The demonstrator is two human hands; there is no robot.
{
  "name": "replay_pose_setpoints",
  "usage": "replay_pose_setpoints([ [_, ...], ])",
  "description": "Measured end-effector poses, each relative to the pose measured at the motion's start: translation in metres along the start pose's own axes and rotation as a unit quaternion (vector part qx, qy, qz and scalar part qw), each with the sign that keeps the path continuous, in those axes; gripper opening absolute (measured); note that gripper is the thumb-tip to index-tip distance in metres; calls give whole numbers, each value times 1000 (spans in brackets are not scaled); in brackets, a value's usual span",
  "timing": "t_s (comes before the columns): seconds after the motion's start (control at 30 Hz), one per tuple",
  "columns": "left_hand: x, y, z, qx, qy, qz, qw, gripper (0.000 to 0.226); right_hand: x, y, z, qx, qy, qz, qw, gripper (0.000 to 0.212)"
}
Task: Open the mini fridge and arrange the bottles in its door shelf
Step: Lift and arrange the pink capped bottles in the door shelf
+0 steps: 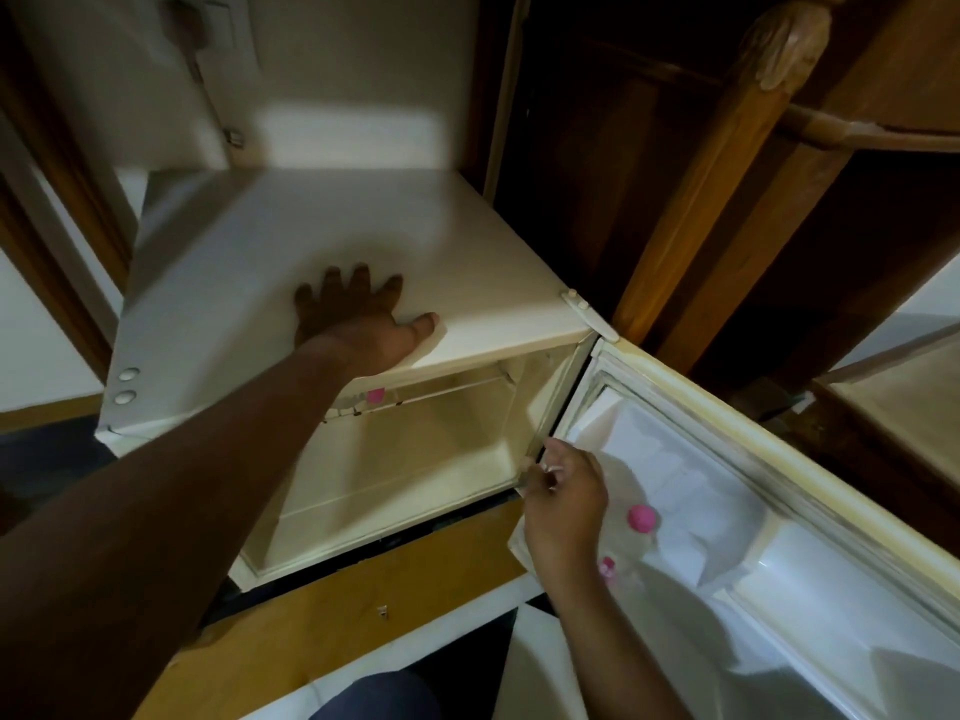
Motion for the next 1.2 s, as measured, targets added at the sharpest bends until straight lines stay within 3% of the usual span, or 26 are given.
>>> replay_pose_setpoints([
  [0.2, -1, -2, 0, 4, -10, 4, 1000, 93, -118, -3, -33, -68, -96, -165, 979, 26],
  [0.33, -4, -5, -1, 11, -11, 0, 1000, 95, -182, -13, -46, -81, -114, -260, 955, 6],
  [0.43, -6, -6, -1, 13, -15, 1, 1000, 95, -217, -14, -46, -164, -212, -261, 927, 14],
  [0.5, -7, -7, 0, 12, -12, 0, 1000, 95, -233, -13, -41, -160, -223, -286, 918, 27],
  [0.57, -7, -7, 0, 13, -9, 0, 1000, 95, -235, -10, -44, -200, -226, -307, 903, 25],
  [0.63, -6, -7, 2, 11, -6, -2, 1000, 95, -220, -7, -43, -159, -213, -301, 916, 12],
  [0.8, -1, -3, 3, 17, -9, -11, 1000, 95, -139, 6, -34, 14, -155, -229, 961, 10],
  [0.87, 2, 0, 5, 13, -7, -8, 1000, 96, -92, 9, -30, 40, -156, -233, 959, 23],
  [0.97, 6, 3, 7, 13, -12, 2, 1000, 93, -27, 0, -28, 53, -103, -238, 964, 18],
  [1.07, 6, 4, 17, 22, -10, 13, 1000, 87, 37, -18, -35, 84, -48, -247, 964, 30],
  [1.2, -1, 11, 72, -30, -12, 21, 999, 82, 110, -32, -59, 161, 54, -279, 945, 23],
])
Point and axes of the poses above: each hand's wrist, its own y-axis away from the middle knuckle, its own x-axis out of the back of the hand, z = x × y, the point moved 2 cm from there along -y, towards the middle knuckle, and after that the axes turned 6 degrees about z, right-handed, at the moved point
